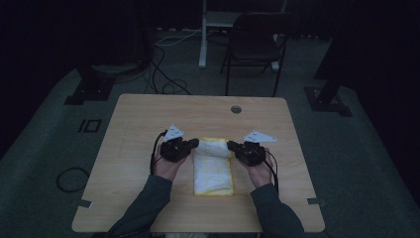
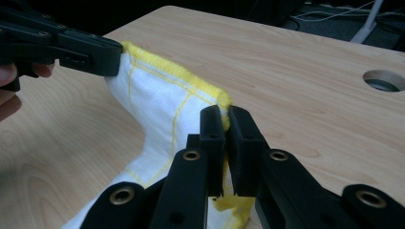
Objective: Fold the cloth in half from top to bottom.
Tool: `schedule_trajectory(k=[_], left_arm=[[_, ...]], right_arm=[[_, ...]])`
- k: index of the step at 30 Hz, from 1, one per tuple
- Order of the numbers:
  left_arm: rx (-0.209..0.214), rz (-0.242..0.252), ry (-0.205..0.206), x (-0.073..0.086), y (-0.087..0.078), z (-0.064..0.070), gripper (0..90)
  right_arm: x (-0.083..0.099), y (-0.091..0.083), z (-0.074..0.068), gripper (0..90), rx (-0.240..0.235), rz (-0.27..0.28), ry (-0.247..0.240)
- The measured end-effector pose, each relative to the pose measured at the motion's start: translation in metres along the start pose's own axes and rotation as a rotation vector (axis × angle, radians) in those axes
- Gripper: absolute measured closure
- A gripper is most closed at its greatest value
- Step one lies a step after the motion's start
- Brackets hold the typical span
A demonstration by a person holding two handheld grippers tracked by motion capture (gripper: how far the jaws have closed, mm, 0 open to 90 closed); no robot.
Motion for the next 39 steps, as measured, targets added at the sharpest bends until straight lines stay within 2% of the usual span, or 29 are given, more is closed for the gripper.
schedule_trajectory(k=[12,20,39], left_arm=[[0.022,-0.012,0.005,0.018,-0.007,0.016,87.3],[0.038,-0.003,-0.019,0.028,-0.010,0.027,87.2],[0.062,-0.036,-0.040,0.055,-0.008,0.043,87.2]], right_arm=[[0.017,-0.005,-0.003,85.6,-0.014,-0.015,0.015],[0.028,-0.008,-0.004,85.5,-0.018,-0.027,0.019],[0.060,-0.010,-0.004,85.5,-0.026,-0.061,0.049]])
Point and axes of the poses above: each handheld gripper's, and its own axes: y roughly forward along the jaws, x roughly out of its underside, z roughly to its right, the point moved 7 cm from there along y, roughly forward along the jaws, and after that the axes turned 13 degrees about y, right-handed, at the moved point
